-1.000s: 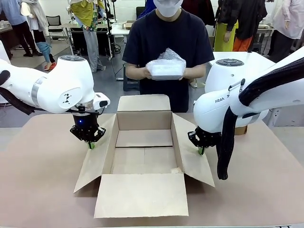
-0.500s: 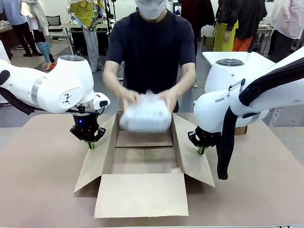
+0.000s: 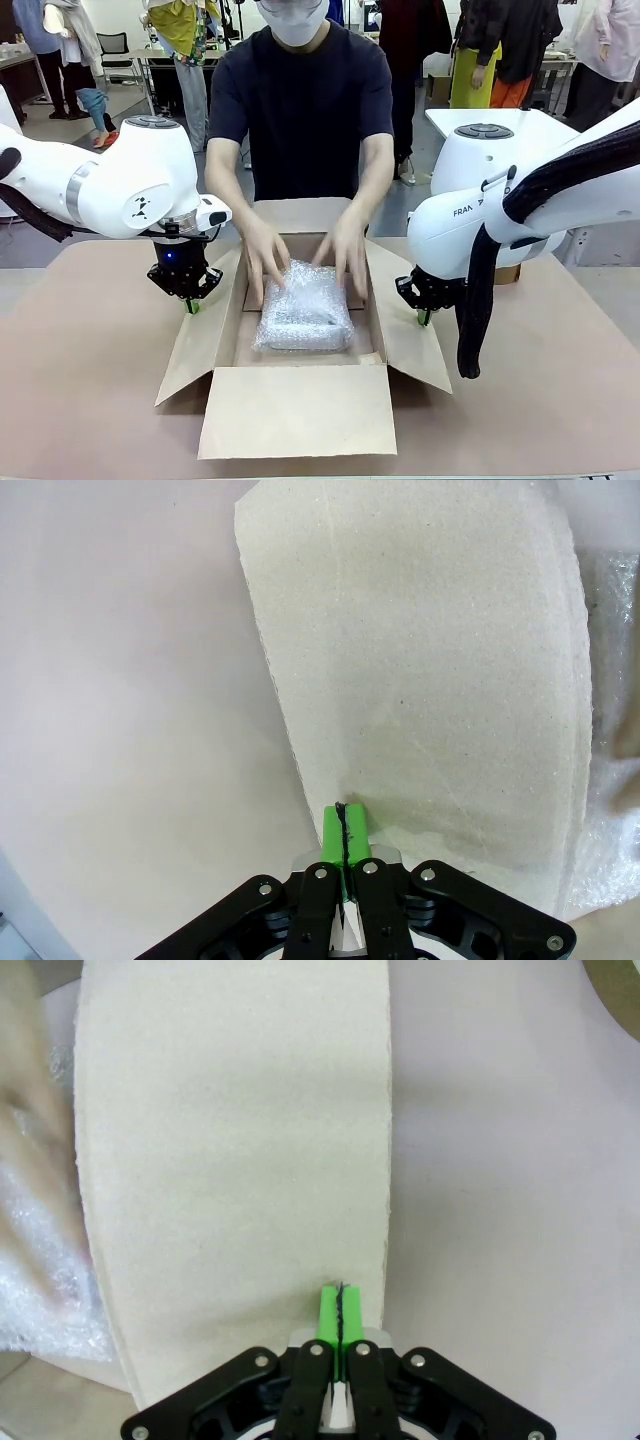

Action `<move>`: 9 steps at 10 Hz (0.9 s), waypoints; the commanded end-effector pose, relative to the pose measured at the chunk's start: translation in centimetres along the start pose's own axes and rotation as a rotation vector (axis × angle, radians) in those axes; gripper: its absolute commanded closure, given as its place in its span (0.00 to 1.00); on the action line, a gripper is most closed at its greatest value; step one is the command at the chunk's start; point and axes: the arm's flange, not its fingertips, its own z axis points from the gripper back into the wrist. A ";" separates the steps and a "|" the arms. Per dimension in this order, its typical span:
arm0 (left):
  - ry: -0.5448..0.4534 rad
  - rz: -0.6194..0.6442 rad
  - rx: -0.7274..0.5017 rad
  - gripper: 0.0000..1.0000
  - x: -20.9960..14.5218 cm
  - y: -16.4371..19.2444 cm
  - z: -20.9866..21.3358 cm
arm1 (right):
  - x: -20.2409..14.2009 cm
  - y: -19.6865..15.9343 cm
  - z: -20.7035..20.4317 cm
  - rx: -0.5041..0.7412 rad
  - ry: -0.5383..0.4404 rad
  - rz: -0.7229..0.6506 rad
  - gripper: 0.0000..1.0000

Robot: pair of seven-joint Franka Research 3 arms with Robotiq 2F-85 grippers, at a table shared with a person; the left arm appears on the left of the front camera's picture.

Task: Wrap the clocks to prevent damage.
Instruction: Once the human has placed the objects inside and stepped back, release both hands from the side flaps of the Package Box.

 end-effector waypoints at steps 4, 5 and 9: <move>0.007 -0.009 0.002 1.00 -0.1 0.0 -0.1 | 0.0 0.0 -0.1 -0.002 0.000 0.000 0.99; 0.007 -0.009 0.002 1.00 -0.1 0.0 -0.1 | 0.0 0.0 -0.1 -0.002 0.000 0.000 0.99; 0.000 0.000 0.000 1.00 0.0 0.0 0.0 | 0.0 0.0 0.0 0.000 0.000 0.000 0.99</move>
